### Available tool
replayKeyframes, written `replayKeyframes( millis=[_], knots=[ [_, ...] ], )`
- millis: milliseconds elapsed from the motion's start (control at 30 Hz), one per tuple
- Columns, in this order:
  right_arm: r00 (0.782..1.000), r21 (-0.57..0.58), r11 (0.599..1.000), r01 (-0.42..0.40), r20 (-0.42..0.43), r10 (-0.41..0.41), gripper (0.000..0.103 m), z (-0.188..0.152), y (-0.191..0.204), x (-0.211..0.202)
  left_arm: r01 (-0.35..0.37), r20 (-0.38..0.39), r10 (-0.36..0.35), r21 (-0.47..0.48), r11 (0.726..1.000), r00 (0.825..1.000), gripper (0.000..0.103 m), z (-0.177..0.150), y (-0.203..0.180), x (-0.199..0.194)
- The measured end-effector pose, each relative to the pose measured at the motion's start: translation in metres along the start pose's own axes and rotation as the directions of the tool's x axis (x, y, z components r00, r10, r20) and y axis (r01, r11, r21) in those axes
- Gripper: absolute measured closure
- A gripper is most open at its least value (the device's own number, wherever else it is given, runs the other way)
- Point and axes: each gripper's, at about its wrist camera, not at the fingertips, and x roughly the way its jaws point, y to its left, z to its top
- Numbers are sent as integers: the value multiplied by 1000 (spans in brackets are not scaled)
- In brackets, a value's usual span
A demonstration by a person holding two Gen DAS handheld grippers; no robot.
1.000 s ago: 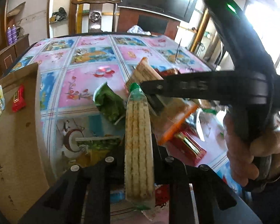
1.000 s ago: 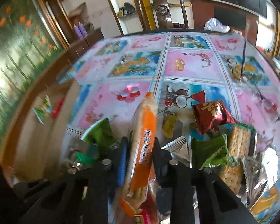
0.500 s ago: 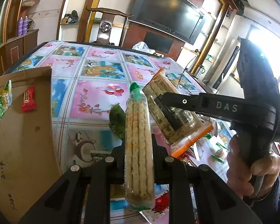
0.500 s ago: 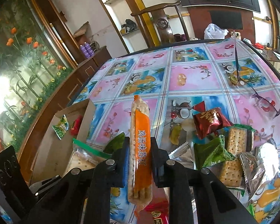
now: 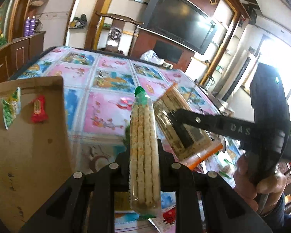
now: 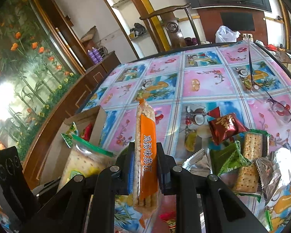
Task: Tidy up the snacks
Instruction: 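Carry both packs to the cardboard box and release them inside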
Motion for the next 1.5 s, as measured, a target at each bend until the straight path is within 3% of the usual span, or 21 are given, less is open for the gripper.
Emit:
replayKeyframes(
  millis=[400, 767, 1233, 1500],
  knots=[
    [994, -1, 994, -108, 33, 108, 81, -11, 41, 5, -59, 77, 67, -103, 993, 995, 85, 22, 52, -31],
    [982, -46, 981, -188, -25, 187, 81, -29, 100, 36, -122, 86, 141, -191, 974, 986, 84, 30, 99, -49],
    [971, -37, 978, -207, -131, 201, 81, -42, 136, 88, -228, 27, 248, -307, 924, 968, 85, 27, 143, -53],
    [964, -33, 978, -205, -182, 196, 81, -49, 139, 107, -256, -19, 266, -347, 903, 964, 84, 22, 152, -50]
  ],
)
